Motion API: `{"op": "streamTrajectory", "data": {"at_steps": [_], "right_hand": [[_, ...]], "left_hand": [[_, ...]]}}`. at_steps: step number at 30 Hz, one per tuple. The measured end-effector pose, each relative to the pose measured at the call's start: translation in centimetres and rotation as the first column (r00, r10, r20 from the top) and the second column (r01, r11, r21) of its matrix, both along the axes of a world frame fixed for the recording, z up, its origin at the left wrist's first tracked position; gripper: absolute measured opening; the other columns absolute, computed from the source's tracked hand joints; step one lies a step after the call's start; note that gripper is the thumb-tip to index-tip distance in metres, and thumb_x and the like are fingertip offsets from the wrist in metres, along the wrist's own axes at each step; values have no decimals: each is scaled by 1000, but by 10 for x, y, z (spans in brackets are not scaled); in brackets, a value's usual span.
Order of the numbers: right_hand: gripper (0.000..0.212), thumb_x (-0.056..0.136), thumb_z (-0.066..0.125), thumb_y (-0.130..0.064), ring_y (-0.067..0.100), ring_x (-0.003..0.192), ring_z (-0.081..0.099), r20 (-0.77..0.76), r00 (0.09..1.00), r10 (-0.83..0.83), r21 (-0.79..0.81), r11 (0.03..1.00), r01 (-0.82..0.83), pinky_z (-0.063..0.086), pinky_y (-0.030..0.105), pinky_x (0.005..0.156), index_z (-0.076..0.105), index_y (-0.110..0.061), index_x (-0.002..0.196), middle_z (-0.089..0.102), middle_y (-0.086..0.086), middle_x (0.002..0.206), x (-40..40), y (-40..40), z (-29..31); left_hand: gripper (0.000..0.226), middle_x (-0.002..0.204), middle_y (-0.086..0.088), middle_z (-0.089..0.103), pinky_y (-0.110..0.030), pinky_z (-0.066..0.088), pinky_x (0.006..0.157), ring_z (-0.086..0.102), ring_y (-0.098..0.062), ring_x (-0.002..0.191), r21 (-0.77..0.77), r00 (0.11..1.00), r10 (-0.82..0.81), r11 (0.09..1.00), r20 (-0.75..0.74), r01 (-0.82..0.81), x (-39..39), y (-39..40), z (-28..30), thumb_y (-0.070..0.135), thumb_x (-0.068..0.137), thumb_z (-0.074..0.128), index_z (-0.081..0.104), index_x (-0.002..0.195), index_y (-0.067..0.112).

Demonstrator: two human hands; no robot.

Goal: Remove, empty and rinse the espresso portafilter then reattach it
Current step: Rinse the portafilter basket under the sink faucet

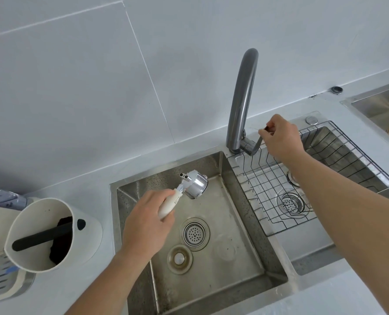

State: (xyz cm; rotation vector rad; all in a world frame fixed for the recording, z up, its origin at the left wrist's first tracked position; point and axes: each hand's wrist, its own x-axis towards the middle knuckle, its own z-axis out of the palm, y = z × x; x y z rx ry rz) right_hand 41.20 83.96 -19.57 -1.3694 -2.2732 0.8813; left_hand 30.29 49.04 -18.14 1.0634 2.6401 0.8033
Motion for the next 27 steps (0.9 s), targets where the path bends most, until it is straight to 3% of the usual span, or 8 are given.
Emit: {"op": "streamTrajectory", "data": {"at_steps": [5, 12, 16, 19, 22, 24, 27], "right_hand": [[22, 94, 60, -26, 32, 79, 62, 8, 1000, 0, 24, 1000, -1, 47, 33, 60, 55, -9, 105, 66, 16, 97, -1, -1, 0], [21, 94, 59, -26, 31, 78, 61, 10, 1000, 3, 10, 1000, -3, 44, 31, 59, 54, -9, 105, 67, 16, 96, -1, -2, 0], [23, 94, 58, -29, 30, 75, 60, 50, 999, 12, -10, 1000, -11, 43, 29, 52, 52, -11, 107, 66, 17, 99, 0, -3, 4], [32, 93, 58, -31, 32, 83, 61, 86, 996, 32, -46, 999, -28, 49, 34, 63, 51, -9, 115, 65, 16, 107, 0, -5, 10], [47, 92, 59, -31, 31, 101, 61, 82, 996, 39, -99, 995, -31, 51, 38, 79, 48, -9, 133, 61, 14, 128, 6, -15, 17], [58, 93, 58, -30, 28, 109, 60, 64, 997, 35, -126, 992, -27, 52, 42, 89, 40, -14, 146, 55, 10, 141, 14, -28, 21], [63, 95, 57, -29, 19, 92, 59, 24, 1000, -10, -191, 982, 15, 52, 38, 79, 32, -21, 152, 54, 11, 141, 31, -60, 18]], "left_hand": [[42, 99, 18, 55, -35, 52, 64, 57, -10, 83, 27, 1000, 15, 1000, 10, -15, 1, -6, 2, 16, 81, 71, 60, 114, 40], [43, 97, 24, 52, -28, 47, 64, 55, -8, 82, 40, 999, 45, 998, 29, -46, 7, -15, 6, 14, 81, 69, 60, 112, 43], [43, 96, 26, 51, -30, 49, 67, 54, -9, 82, 28, 998, 52, 998, 34, -53, 10, -18, 10, 15, 81, 69, 60, 113, 42], [44, 96, 27, 50, -30, 48, 67, 55, -8, 82, 26, 998, 51, 998, 31, -51, 13, -20, 13, 15, 81, 70, 61, 115, 40], [44, 97, 23, 53, -30, 49, 67, 56, -7, 82, 26, 998, 58, 998, 31, -59, 14, -25, 15, 15, 80, 70, 61, 114, 42], [43, 97, 19, 57, -27, 49, 67, 58, -5, 83, 62, 992, 84, 994, 92, -90, 16, -26, 18, 14, 80, 71, 62, 110, 45], [37, 95, 11, 67, -26, 52, 67, 64, -10, 82, 119, 898, 187, 960, 399, -253, 22, -23, 24, 14, 79, 74, 67, 101, 44]]}}
